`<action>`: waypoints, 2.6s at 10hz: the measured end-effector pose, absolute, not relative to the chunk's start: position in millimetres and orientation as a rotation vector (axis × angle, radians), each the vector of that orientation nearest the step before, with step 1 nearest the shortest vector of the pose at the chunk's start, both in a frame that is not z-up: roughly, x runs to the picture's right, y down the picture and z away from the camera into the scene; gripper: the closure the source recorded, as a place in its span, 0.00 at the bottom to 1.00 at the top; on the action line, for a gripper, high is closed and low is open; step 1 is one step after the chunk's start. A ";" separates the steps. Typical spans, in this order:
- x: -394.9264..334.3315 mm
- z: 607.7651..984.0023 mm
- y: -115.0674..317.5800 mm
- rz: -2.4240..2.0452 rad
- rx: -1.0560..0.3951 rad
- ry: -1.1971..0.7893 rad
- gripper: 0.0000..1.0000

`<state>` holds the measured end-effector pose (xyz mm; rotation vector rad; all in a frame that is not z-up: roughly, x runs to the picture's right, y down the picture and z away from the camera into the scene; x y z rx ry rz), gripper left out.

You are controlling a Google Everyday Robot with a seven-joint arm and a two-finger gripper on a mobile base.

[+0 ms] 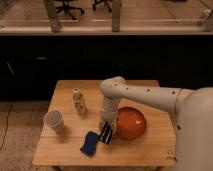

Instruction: Place the eraser on the white sponge

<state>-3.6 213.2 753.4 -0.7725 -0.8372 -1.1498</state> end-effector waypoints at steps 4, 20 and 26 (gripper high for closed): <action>-21.2 743.3 225.6 -1.184 -0.775 -0.858 1.00; -86.8 730.5 269.3 -1.302 -0.799 -0.932 1.00; -109.0 743.9 280.0 -1.361 -0.815 -0.967 1.00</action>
